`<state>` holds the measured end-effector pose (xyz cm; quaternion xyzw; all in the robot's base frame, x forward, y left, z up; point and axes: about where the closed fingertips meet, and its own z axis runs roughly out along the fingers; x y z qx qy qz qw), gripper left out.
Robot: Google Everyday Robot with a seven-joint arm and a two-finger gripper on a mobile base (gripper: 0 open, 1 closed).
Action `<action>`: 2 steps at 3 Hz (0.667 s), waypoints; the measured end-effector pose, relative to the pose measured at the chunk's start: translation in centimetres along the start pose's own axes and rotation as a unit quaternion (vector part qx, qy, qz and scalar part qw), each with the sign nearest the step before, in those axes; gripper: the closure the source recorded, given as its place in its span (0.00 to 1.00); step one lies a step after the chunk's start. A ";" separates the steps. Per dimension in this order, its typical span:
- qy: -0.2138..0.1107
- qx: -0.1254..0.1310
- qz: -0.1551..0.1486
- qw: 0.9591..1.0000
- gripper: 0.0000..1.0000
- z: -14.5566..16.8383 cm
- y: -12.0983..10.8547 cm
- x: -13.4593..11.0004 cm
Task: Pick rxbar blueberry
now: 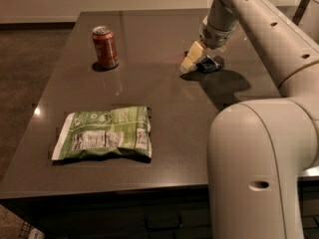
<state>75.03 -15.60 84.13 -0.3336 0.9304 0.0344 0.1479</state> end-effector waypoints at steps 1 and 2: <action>0.005 0.002 -0.004 1.000 0.16 0.4 -0.4 -0.2; 0.006 0.001 -0.007 1.000 0.40 0.5 -0.6 -0.3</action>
Offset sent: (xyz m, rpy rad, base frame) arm 0.0094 -0.0093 0.0065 -0.0171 0.0149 0.0191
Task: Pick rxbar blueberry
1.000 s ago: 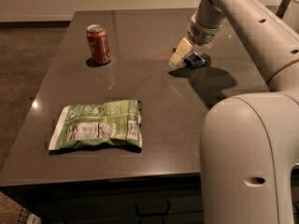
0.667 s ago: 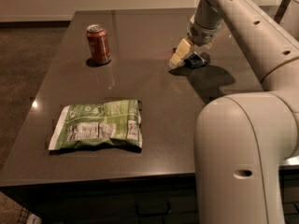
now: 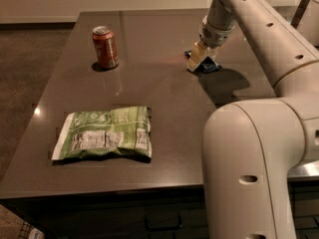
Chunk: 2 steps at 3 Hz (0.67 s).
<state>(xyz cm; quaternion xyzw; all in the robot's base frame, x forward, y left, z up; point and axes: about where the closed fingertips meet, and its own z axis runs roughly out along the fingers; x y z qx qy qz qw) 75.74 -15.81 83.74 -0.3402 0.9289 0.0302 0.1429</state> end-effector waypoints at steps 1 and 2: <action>-0.004 -0.001 -0.004 1.000 0.64 -0.2 -0.2 0.0; -0.008 -0.001 -0.010 1.000 0.86 -0.6 -0.2 0.0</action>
Offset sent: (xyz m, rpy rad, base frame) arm -0.0092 -0.0072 0.0187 0.0042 -0.0133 0.0357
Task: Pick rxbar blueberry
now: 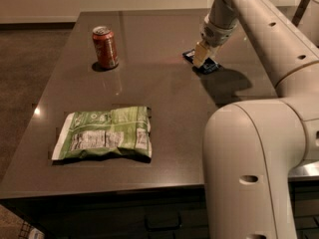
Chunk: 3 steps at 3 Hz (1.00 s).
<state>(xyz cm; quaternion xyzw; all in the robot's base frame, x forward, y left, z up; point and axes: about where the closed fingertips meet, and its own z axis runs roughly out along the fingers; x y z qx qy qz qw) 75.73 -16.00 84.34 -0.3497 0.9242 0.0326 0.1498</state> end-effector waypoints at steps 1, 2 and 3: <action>-0.009 -0.002 -0.014 1.000 1.00 -0.9 0.6 -0.1; -0.028 -0.012 -0.038 0.999 1.00 -2.9 1.9 -0.5; -0.057 -0.017 -0.066 0.996 1.00 -6.0 3.3 -1.0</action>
Offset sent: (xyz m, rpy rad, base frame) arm -0.0447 0.0226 0.0620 0.0707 -0.0727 0.1594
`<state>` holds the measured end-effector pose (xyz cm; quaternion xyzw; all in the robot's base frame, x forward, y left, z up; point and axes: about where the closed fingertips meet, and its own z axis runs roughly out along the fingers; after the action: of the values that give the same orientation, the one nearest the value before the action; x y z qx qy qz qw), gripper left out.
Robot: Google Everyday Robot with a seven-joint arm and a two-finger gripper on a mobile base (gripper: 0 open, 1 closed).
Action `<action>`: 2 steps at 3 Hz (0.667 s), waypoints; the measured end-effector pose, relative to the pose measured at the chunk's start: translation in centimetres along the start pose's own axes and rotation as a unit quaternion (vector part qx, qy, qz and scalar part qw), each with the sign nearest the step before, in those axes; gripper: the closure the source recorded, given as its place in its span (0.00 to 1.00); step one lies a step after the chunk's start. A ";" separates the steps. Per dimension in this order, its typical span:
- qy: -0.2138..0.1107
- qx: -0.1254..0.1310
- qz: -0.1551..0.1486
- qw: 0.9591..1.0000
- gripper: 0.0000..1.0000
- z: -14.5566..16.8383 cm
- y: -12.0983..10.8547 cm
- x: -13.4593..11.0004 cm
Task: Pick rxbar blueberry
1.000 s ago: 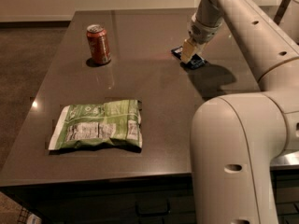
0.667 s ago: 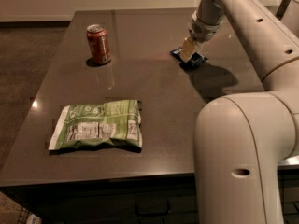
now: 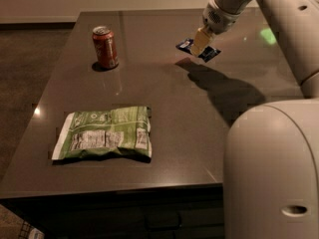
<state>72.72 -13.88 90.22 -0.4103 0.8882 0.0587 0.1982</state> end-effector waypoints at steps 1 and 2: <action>-0.035 -0.002 -0.025 0.999 1.00 -3.7 1.4 -1.1; -0.062 -0.002 -0.046 0.997 1.00 -7.0 2.7 -2.0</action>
Offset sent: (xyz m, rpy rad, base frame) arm -0.0570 0.0158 0.1218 0.0976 -0.1630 0.1459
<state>69.74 -12.53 97.25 -0.4464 0.8545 0.0765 0.2544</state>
